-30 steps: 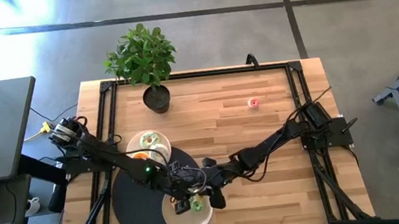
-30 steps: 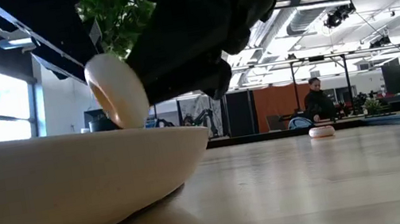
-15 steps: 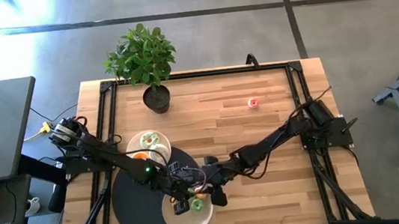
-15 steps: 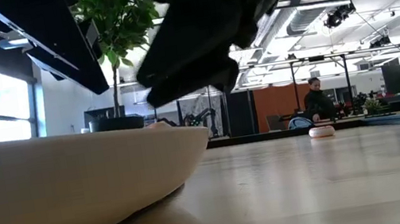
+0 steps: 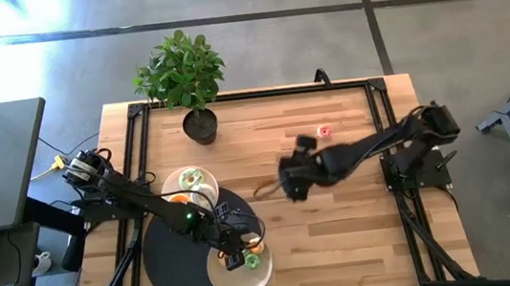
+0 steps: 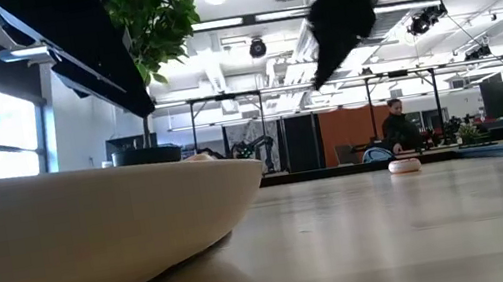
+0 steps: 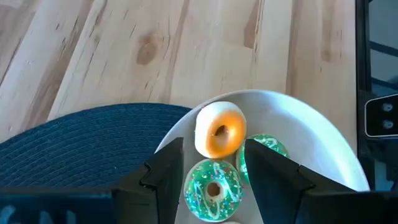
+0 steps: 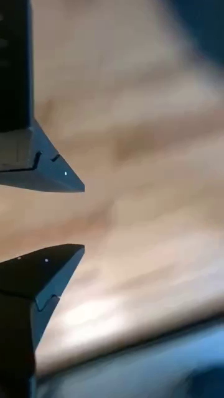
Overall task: Pick & Place donuts
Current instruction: Put the small pink donut on the light brown plate
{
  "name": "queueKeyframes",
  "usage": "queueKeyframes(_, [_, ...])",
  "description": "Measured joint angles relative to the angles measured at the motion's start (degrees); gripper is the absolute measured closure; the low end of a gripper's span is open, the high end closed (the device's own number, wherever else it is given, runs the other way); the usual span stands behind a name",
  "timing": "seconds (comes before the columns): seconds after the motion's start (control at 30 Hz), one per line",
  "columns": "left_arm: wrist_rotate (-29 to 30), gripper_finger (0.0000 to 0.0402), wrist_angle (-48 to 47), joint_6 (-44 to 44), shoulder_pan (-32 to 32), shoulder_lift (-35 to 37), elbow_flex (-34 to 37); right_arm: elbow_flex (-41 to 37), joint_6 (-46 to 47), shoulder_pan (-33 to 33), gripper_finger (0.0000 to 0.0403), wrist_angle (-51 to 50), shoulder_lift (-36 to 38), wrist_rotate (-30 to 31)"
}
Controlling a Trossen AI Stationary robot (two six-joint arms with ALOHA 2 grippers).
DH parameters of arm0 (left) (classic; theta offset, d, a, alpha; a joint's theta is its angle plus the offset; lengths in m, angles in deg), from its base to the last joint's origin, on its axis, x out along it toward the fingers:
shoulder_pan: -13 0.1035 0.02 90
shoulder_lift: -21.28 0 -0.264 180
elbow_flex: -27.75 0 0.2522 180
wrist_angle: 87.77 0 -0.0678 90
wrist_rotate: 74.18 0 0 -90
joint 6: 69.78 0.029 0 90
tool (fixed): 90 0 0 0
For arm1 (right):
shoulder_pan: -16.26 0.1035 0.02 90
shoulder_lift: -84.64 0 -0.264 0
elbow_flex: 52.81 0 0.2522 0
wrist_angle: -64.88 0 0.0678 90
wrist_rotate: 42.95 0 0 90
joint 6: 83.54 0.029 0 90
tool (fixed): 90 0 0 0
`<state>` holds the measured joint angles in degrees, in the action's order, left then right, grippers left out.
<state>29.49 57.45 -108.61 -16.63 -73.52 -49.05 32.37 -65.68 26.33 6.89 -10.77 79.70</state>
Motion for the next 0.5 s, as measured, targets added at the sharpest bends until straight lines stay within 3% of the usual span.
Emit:
queueKeyframes(0.2, [0.51, 0.0234, -0.18, 0.01, 0.0, 0.0, 0.0, -0.63, 3.55, -10.42, 0.0265, -12.07, 2.21, 1.03])
queueKeyframes(0.4, [3.65, 0.0234, -0.11, -0.09, 0.0, 0.0, 0.0, -9.39, 1.19, -23.46, 0.0266, -7.6, 4.4, -7.98])
queueKeyframes(0.5, [3.88, 0.0234, -0.13, -0.04, 0.0, 0.0, 0.0, -14.73, 1.14, -28.81, 0.0266, -3.0, 5.16, -9.02])
